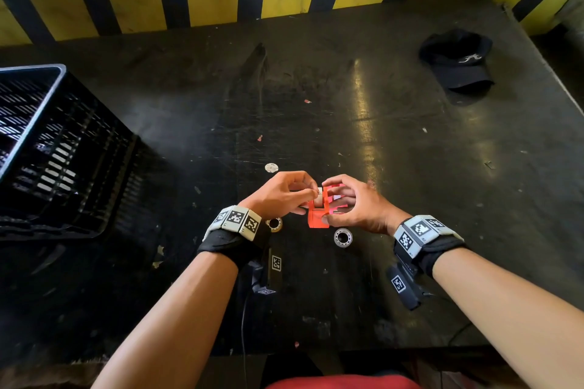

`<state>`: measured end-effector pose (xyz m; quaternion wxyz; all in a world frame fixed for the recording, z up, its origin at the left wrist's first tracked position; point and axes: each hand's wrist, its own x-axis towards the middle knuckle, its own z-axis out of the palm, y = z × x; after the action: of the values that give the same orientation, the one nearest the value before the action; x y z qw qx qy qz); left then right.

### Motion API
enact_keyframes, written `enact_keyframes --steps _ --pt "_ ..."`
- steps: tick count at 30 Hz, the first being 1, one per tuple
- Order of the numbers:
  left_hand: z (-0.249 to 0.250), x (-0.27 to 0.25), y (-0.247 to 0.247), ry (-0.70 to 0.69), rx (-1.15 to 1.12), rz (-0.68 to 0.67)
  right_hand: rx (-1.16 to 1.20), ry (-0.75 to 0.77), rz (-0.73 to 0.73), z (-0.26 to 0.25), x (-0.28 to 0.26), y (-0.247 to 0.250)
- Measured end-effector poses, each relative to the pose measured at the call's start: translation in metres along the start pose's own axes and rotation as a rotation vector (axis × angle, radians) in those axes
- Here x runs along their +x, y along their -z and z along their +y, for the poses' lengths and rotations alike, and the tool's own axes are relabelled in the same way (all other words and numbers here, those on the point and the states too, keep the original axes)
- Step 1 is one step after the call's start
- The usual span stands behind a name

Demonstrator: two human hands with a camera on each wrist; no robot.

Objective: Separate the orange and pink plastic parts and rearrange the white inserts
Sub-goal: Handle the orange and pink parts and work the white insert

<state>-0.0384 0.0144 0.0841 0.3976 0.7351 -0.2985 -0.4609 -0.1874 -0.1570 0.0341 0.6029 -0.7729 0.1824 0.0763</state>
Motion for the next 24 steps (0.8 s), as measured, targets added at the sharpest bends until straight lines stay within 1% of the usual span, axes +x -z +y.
enact_keyframes --steps 6,17,22,24 --pt "0.000 -0.011 -0.003 -0.013 0.004 -0.089 0.016 -0.011 0.001 0.006 -0.001 -0.001" --pt "-0.001 -0.021 -0.006 0.021 0.045 -0.164 0.040 -0.021 0.005 0.009 -0.005 -0.002" --pt "-0.001 -0.022 -0.007 0.012 0.048 -0.183 0.056 -0.022 -0.003 0.009 -0.007 -0.002" --pt "0.000 -0.024 -0.009 -0.015 0.000 -0.172 0.061 -0.016 -0.011 0.008 -0.009 -0.001"
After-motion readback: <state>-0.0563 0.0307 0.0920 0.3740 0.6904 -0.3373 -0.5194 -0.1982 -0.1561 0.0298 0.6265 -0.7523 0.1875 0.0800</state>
